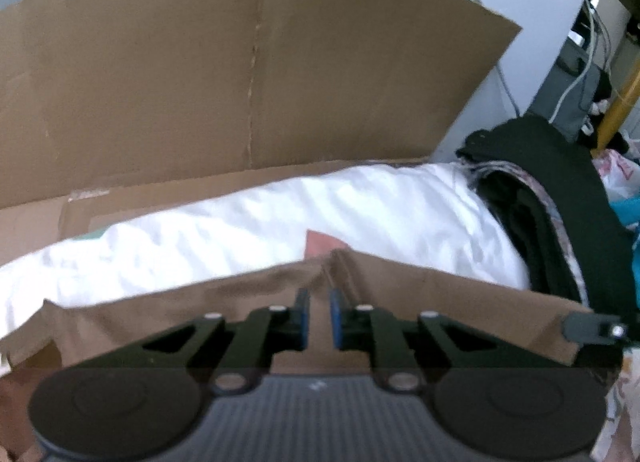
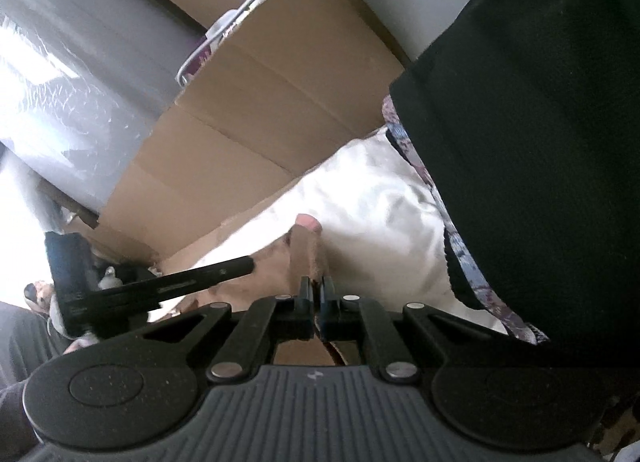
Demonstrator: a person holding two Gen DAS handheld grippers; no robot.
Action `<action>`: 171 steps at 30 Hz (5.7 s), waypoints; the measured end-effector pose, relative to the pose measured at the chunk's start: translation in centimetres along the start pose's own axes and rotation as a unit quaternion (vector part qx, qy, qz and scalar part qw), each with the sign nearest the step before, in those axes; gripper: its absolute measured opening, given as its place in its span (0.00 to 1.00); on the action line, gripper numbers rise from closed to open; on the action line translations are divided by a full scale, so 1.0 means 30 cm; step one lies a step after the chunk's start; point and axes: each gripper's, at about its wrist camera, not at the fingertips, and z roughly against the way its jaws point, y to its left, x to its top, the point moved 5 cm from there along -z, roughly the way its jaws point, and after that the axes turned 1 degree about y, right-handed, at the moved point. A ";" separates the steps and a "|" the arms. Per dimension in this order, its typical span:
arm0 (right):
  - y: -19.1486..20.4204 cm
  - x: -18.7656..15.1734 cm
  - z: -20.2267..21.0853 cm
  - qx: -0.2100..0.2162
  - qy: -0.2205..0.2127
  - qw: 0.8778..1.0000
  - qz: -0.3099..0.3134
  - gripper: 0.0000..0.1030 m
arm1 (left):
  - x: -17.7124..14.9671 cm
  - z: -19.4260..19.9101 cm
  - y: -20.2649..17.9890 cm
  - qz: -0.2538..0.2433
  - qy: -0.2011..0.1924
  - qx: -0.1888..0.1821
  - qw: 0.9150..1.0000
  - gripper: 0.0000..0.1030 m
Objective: Fold clothes
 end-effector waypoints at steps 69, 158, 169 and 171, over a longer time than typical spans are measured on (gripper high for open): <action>0.447 -0.182 -0.404 0.087 0.115 0.988 0.056 0.00 | -0.261 0.278 0.363 0.220 -0.082 0.056 0.970 0.30; 0.201 0.136 -0.404 -0.079 0.057 0.970 0.223 0.43 | -0.380 0.181 0.398 0.195 -0.028 0.029 0.980 0.07; 0.157 -0.087 -0.164 -0.101 0.070 0.967 0.223 0.43 | -0.384 0.238 0.341 0.172 -0.042 0.066 0.982 0.23; 0.139 -0.122 -0.150 -0.101 0.071 0.970 0.210 0.43 | -0.363 0.248 0.314 0.164 -0.049 0.056 0.984 0.23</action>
